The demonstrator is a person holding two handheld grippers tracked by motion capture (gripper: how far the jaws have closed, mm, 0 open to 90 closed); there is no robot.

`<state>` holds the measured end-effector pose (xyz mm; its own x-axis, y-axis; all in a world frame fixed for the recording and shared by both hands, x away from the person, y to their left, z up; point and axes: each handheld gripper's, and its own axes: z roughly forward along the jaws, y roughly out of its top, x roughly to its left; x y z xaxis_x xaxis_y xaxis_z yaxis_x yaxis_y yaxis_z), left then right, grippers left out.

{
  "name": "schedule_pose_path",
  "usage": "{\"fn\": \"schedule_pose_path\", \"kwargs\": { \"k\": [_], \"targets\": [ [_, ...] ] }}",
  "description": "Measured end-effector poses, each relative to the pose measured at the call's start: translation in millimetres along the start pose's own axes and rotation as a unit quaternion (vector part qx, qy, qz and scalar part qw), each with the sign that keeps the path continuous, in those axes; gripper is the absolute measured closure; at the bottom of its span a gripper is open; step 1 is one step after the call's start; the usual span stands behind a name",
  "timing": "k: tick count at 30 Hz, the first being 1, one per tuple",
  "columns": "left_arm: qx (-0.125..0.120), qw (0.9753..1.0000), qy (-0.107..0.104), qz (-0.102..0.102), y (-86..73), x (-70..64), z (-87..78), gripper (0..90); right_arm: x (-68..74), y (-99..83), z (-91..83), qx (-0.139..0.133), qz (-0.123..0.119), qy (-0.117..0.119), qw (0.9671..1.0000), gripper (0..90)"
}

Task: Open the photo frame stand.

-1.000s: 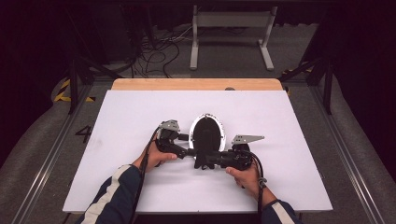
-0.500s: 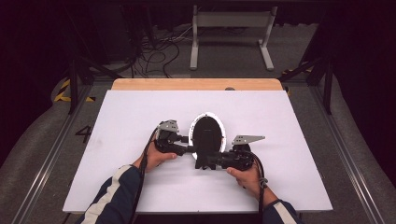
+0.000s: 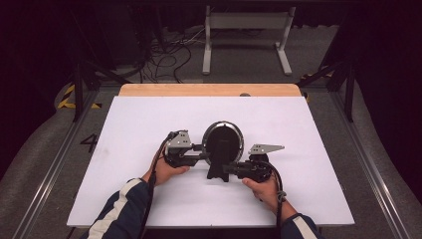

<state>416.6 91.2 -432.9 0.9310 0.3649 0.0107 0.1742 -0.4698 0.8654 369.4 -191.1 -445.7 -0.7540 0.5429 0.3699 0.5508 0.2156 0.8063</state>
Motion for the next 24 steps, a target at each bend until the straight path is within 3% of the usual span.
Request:
{"fn": "schedule_pose_path", "kwargs": {
  "k": [7,14,16,21,24],
  "targets": [
    [0.001,0.9983,0.046,0.036,2.0,-6.9,-3.5,69.6,4.5,2.0,-1.0,0.002,-0.008,0.002,1.0,79.4],
    [0.005,0.9935,0.096,0.061,3.8,-11.1,-7.0,74.7,6.9,2.8,-1.2,0.013,-0.016,-0.008,0.9998,78.0],
    [0.005,0.9929,0.102,0.06,2.8,-10.3,-6.8,75.9,7.6,2.2,1.3,0.024,-0.019,-0.019,0.9994,77.3],
    [0.002,0.9913,0.113,0.067,1.3,-12.3,-5.8,75.8,6.7,1.6,1.6,0.019,-0.016,-0.023,0.9994,77.5],
    [0.003,0.9916,0.11,0.067,-0.6,-11.1,-6.4,75.9,7.6,1.9,1.3,0.02,-0.015,-0.027,0.9993,78.1]
  ]
}}
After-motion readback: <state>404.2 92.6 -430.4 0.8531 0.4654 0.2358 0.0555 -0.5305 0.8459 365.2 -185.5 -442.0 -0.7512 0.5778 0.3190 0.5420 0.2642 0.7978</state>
